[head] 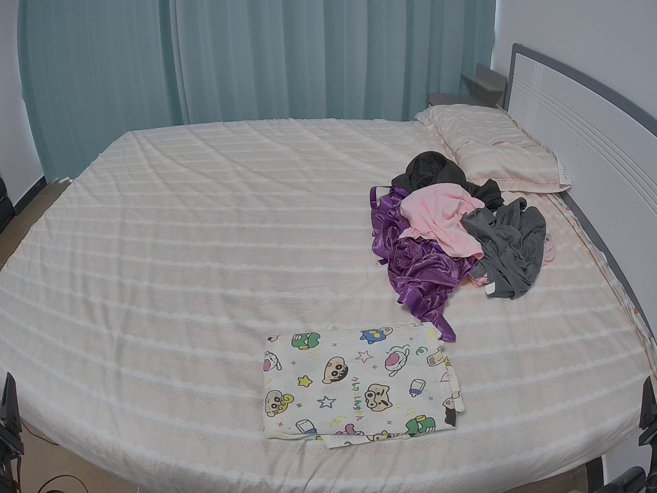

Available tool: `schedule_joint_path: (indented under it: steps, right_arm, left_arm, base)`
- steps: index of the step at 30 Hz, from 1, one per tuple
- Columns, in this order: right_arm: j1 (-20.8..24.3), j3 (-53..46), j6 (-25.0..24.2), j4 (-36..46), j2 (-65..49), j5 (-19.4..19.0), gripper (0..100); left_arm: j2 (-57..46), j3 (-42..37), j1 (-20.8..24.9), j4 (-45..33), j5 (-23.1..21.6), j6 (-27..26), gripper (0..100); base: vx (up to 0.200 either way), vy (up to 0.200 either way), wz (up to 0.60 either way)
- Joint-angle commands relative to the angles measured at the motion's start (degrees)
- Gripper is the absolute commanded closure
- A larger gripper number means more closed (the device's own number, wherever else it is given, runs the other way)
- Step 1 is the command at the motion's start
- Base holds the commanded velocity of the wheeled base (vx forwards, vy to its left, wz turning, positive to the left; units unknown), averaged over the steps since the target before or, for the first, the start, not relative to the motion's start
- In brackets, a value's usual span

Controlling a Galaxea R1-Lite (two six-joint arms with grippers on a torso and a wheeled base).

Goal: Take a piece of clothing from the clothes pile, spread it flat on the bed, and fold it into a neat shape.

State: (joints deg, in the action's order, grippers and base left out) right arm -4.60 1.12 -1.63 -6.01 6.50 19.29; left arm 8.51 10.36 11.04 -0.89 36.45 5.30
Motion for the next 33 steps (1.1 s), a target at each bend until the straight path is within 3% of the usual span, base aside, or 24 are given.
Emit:
schedule_joint_path:
  steps: [1,7,12,15,24,28,32,33]
  right_arm:
    - [-0.24,-1.03,2.25,2.05,-0.78,4.01,0]
    - [-0.24,-1.03,4.53,2.23,-0.78,9.28,0]
    - [-1.73,-0.77,7.52,3.11,-0.7,14.64,0]
    - [-3.58,-0.15,7.52,4.96,-0.43,15.43,0]
    - [-3.4,-0.15,4.62,5.31,-0.7,2.78,0]
    - [-3.4,-0.33,4.18,4.69,-0.7,-0.13,0]
    - [-3.4,-1.12,4.18,1.53,-0.7,-3.2,0]
    - [-3.4,-1.12,4.36,1.79,-0.7,-4.26,0]
  left_arm:
    - [-3.15,5.11,0.03,-6.93,1.17,-3.11,0]
    - [-2.97,9.06,-1.73,-13.52,1.17,-3.28,0]
    - [-2.8,8.71,-6.65,-14.58,1.17,-3.28,0]
    - [-2.18,7.92,-9.2,-15.46,0.9,-3.37,0]
    - [-2.8,4.23,-6.03,-15.99,-2.61,-3.72,0]
    - [-3.15,2.47,-5.77,-15.37,-3.14,-3.81,0]
    - [-3.24,-0.25,-5.77,-14.58,-7.09,-4.07,0]
    - [-3.24,-1.92,-5.77,-13.44,-9.99,-4.16,0]
  base:
    - [0.0,0.0,0.0]
    - [0.0,0.0,0.0]
    - [0.0,0.0,0.0]
    - [0.0,0.0,0.0]
    - [0.0,0.0,0.0]
    - [0.0,0.0,0.0]
    - [0.0,0.0,0.0]
    - [0.0,0.0,0.0]
